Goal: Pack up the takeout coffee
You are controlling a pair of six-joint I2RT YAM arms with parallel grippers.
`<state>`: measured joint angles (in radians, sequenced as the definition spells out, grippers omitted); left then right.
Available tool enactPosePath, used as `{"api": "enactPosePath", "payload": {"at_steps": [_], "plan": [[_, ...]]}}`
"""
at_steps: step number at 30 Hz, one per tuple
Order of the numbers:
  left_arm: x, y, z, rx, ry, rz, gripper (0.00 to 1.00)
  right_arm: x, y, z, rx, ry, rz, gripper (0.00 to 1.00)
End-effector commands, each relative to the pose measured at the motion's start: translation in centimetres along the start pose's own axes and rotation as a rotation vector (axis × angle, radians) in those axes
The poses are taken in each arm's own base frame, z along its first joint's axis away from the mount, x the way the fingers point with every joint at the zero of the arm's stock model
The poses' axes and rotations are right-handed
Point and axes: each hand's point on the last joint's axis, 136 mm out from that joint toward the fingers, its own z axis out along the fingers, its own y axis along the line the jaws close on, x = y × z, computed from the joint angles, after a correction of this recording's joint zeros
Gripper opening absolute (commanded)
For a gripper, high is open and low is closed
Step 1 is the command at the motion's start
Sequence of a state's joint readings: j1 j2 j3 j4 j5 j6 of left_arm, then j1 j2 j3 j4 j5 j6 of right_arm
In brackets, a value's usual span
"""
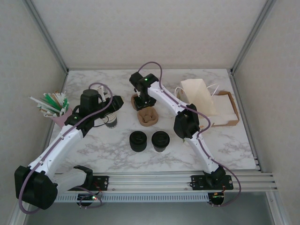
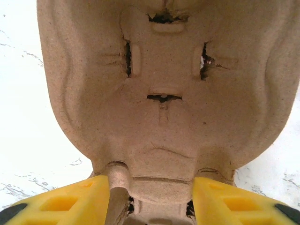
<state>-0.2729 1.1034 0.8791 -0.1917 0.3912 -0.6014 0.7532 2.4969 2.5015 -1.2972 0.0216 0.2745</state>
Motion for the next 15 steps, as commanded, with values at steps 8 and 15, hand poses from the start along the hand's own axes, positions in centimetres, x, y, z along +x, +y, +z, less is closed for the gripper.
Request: {"api": "enactPosePath", "payload": {"at_steps": [8,15], "plan": [[-1.57,-1.17,-0.17,0.04,-0.035,0.024,0.44,-0.95,-1.11,0.72,-0.013,-0.004,0.012,0.49],[-1.61,-1.24,-0.08,0.042,-0.034,0.025,0.42,-0.87,-1.09,1.04,-0.018,0.004,0.01,0.49]]}}
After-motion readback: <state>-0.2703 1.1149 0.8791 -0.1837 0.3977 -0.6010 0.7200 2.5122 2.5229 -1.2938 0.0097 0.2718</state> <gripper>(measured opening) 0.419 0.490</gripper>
